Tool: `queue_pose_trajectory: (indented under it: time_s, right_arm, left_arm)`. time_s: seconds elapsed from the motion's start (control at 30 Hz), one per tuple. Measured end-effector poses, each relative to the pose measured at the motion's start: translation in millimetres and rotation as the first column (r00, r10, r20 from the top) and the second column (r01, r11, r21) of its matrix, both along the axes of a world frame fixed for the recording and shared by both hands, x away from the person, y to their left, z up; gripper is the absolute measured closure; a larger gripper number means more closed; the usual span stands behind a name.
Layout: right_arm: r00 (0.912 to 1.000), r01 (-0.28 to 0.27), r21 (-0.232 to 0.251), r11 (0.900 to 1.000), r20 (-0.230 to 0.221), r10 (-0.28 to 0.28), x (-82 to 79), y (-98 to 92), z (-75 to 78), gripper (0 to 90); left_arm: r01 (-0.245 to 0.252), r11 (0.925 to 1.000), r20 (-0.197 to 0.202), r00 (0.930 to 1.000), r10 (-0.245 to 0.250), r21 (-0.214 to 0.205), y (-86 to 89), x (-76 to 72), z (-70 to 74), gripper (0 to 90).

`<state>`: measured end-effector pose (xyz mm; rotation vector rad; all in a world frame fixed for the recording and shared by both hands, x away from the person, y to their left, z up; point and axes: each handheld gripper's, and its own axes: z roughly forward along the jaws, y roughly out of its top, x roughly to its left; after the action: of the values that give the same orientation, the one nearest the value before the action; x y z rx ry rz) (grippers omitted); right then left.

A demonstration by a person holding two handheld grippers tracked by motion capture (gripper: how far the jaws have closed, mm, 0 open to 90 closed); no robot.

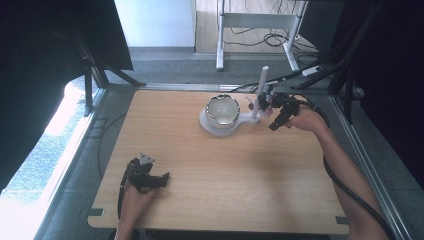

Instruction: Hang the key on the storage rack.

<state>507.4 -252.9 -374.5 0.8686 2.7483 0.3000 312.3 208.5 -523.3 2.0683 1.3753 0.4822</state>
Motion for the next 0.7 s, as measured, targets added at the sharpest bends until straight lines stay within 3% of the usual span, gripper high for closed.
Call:
queue_pose_trajectory:
  time_s: [0.37, 0.7]
  right_arm:
    - [0.9996, -0.013, 0.036, 0.9993, 0.027, 0.012, -26.7, -6.5, 1.4, 13.9]
    - [0.9978, -0.05, 0.07, 0.9963, 0.047, 0.047, -52.4, -9.2, -6.6, 13.9]
  left_arm:
    - [-0.016, 0.9998, 0.008, 0.9998, 0.016, -0.007, 1.4, -0.7, 0.5, 2.8]
    - [-0.015, 0.9999, 0.008, 0.9999, 0.015, -0.005, 1.2, -0.7, 0.4, 2.9]
